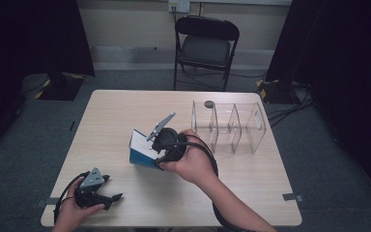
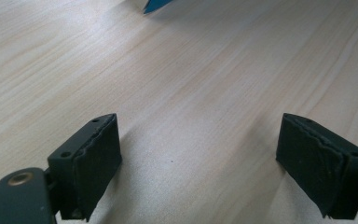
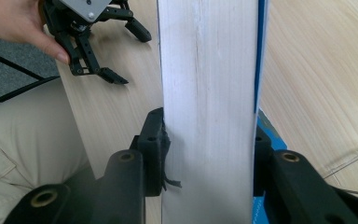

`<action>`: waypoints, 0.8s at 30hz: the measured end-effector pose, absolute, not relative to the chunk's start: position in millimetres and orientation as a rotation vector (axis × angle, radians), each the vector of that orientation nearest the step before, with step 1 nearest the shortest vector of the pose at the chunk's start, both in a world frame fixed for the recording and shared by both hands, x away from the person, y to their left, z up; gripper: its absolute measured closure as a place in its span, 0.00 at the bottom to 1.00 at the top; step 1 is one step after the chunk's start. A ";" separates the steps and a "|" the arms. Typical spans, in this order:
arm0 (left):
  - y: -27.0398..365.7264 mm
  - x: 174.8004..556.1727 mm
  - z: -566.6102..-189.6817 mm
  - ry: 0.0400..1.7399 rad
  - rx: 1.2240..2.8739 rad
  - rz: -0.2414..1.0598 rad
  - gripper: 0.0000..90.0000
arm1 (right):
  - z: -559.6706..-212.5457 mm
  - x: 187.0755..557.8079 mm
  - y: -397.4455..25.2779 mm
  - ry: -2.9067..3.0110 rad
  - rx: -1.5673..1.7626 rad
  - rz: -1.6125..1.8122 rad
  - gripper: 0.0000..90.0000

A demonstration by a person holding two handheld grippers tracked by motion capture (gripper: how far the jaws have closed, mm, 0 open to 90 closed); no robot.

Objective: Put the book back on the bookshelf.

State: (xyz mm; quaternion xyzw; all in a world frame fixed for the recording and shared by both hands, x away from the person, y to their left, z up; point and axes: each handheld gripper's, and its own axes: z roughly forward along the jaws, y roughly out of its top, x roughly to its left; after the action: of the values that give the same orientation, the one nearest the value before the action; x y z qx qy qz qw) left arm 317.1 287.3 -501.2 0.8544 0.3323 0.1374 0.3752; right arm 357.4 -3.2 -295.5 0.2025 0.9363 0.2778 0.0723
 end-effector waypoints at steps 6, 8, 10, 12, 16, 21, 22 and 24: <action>288.1 317.5 -501.8 0.830 2.189 0.354 0.12 | -293.9 360.6 -1.6 2.822 0.602 0.822 0.68; 287.9 317.7 -501.8 0.824 2.195 0.352 0.12 | -293.7 361.0 -1.0 2.829 0.603 0.819 0.68; 288.0 317.8 -501.8 0.823 2.196 0.355 0.12 | -292.9 361.5 -0.1 2.835 0.610 0.809 0.68; 288.2 318.2 -501.7 0.813 2.202 0.358 0.11 | -291.6 362.4 -0.1 2.842 0.609 0.803 0.68; 287.2 317.9 -502.2 0.818 2.198 0.344 0.10 | -284.5 361.1 -3.1 2.867 0.645 0.796 0.68; 287.3 318.6 -501.8 0.812 2.206 0.349 0.09 | -278.9 369.2 -7.1 2.856 0.685 0.840 0.68; 287.3 318.6 -501.8 0.812 2.207 0.353 0.09 | -278.9 369.2 -7.1 2.856 0.685 0.840 0.68; 287.3 318.6 -501.8 0.812 2.206 0.353 0.09 | -279.0 370.5 -5.0 2.860 0.677 0.845 0.67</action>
State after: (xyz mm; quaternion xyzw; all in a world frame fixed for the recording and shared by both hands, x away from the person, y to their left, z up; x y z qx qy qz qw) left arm 318.6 287.3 -501.8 0.8611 0.3169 0.1376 0.3729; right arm 370.5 -5.0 -279.0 0.2211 0.9344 0.2761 0.0415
